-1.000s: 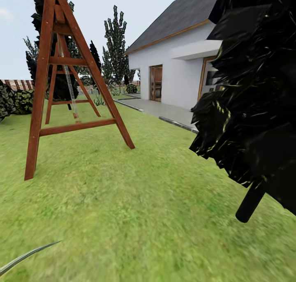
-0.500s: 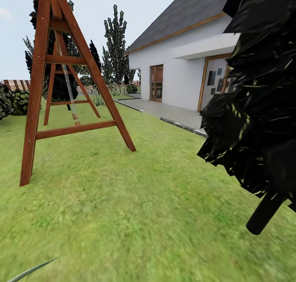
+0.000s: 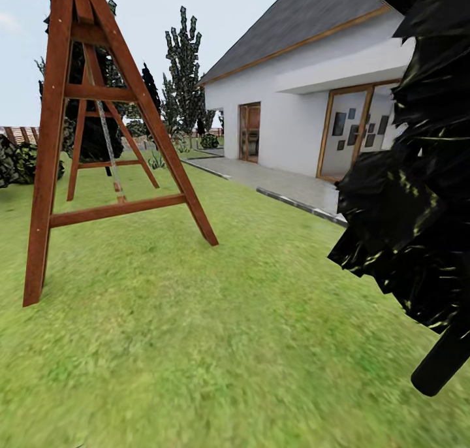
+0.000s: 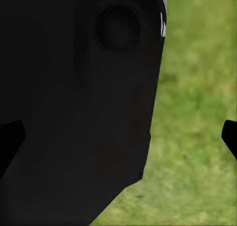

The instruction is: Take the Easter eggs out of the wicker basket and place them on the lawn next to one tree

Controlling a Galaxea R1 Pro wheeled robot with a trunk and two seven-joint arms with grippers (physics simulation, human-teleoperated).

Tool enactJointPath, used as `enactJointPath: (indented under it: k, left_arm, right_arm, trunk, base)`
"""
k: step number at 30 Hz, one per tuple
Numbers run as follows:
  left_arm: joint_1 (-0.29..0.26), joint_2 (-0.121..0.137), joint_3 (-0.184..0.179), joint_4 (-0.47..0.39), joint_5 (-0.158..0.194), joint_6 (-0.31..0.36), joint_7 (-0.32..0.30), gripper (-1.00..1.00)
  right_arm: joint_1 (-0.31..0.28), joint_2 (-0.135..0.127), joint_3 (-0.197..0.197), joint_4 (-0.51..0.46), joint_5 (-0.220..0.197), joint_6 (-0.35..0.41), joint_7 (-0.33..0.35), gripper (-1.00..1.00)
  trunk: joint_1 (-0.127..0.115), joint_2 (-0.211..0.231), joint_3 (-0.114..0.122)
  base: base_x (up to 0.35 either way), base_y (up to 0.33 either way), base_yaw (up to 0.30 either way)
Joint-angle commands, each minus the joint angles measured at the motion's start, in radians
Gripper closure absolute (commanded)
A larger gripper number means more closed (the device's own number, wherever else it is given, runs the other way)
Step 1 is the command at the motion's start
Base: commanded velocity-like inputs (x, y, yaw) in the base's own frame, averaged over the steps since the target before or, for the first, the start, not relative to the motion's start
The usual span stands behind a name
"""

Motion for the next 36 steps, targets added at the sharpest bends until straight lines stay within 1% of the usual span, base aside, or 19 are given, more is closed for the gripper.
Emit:
enactJointPath:
  k: [1, 7, 33, 36]
  left_arm:
    - [0.0, 0.0, 0.001, 0.0, 0.0, 0.001, -0.004, -1.0]
    - [0.0, 0.0, 0.001, 0.0, 0.0, 0.001, -0.004, -1.0]
    - [0.0, 0.0, 0.001, 0.0, 0.0, 0.001, -0.004, -1.0]
    - [0.0, 0.0, 0.001, 0.0, 0.0, 0.0, -0.004, -1.0]
  right_arm:
    - [-0.001, 0.0, 0.0, 0.002, 0.008, 0.001, 0.002, -1.0]
    - [-0.001, 0.0, 0.0, 0.002, 0.007, 0.001, 0.001, -1.0]
    - [-0.001, -0.001, 0.0, 0.002, 0.007, 0.001, 0.001, -1.0]
    - [-0.001, 0.0, 0.0, 0.002, 0.008, 0.001, 0.002, -1.0]
  trunk:
    - [0.001, 0.0, -0.001]
    - [0.001, 0.0, -0.001]
    - [0.001, 0.0, -0.001]
    - [0.001, 0.0, -0.002]
  base:
    - [0.317, 0.105, -0.02]
    - [0.317, 0.105, -0.046]
    - [0.317, 0.105, -0.001]
    - [0.317, 0.105, -0.145]
